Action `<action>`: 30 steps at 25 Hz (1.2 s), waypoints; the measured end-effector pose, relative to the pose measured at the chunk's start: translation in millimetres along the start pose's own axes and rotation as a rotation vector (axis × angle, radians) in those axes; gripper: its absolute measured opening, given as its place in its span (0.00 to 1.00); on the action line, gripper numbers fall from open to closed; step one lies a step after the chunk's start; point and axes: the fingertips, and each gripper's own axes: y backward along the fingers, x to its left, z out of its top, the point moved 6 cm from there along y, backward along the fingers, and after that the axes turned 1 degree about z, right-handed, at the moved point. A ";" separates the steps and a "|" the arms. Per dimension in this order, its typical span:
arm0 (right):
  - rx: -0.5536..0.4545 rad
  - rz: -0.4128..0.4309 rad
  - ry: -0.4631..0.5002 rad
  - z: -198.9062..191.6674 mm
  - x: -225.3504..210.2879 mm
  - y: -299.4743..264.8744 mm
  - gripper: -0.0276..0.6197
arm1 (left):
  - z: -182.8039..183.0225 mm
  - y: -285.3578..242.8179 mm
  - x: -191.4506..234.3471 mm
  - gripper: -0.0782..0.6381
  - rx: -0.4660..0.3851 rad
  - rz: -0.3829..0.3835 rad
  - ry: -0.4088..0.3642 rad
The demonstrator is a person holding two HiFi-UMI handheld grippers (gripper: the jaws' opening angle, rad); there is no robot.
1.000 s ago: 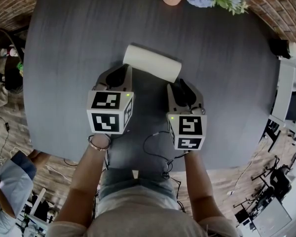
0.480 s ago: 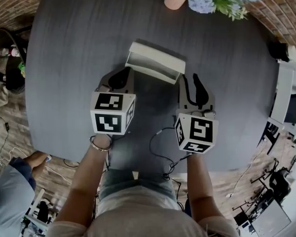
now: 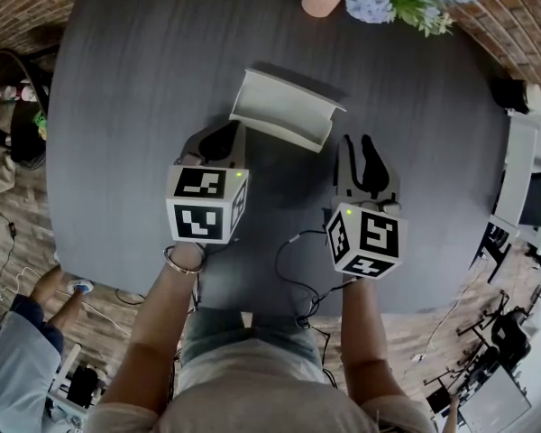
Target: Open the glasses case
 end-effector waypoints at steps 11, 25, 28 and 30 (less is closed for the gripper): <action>0.002 -0.003 -0.027 2.4 0.7 33.7 0.23 | 7.1 25.7 0.6 0.11 -0.071 -0.013 0.059; -0.117 -0.036 -0.094 39.2 13.2 135.0 0.05 | 34.6 155.5 -19.8 0.11 -0.283 -0.019 0.062; -0.146 -0.053 -0.108 46.9 15.6 167.0 0.05 | 41.4 190.4 -27.4 0.11 -0.339 -0.026 0.070; -0.173 -0.066 -0.112 54.5 16.1 186.6 0.05 | 50.2 212.1 -32.2 0.11 -0.389 -0.028 0.065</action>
